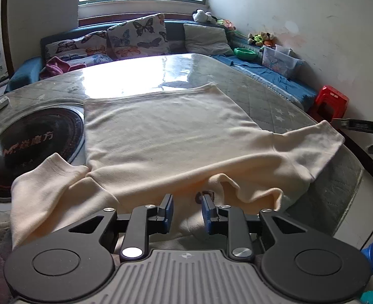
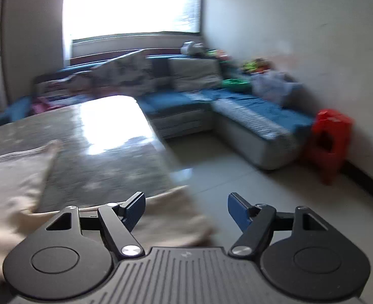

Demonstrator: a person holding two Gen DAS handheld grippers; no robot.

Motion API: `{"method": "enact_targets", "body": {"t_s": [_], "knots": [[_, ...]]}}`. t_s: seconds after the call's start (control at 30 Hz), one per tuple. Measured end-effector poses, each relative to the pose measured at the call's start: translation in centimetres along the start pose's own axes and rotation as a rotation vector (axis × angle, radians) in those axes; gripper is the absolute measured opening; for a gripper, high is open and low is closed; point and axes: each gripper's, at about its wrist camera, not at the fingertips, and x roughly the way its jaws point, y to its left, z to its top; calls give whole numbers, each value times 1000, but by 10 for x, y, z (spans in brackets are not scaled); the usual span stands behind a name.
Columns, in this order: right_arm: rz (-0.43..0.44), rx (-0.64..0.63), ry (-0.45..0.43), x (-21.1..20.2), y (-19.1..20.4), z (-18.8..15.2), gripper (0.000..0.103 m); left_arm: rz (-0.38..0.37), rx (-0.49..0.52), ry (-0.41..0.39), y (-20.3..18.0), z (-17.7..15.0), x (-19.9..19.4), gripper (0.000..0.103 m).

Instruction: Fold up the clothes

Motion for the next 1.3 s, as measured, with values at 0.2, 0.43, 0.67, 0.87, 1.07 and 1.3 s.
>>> {"method": "enact_targets", "body": {"t_s": [0.2,0.43,0.67,0.87,1.07,1.3], "knots": [[81,-30,75,17,21,-9,74,-41,26,-14,-5,-3,-5,27],[90,-60,113,17,26,-14,74,-80,103,-25,-22,2,3,40],[141,-107,90,-1,38,-2,74,-72,142,-5,-28,-2,21,7],[242,-181,63,-19,62,11,74,-92,162,-68,-26,-9,-7,1],[394,-297,50,-33,107,18,74,-145,182,-67,-26,-18,-27,1],[533,-449,92,-30,167,-2,71,-160,173,-40,-23,-26,-28,2]]}}
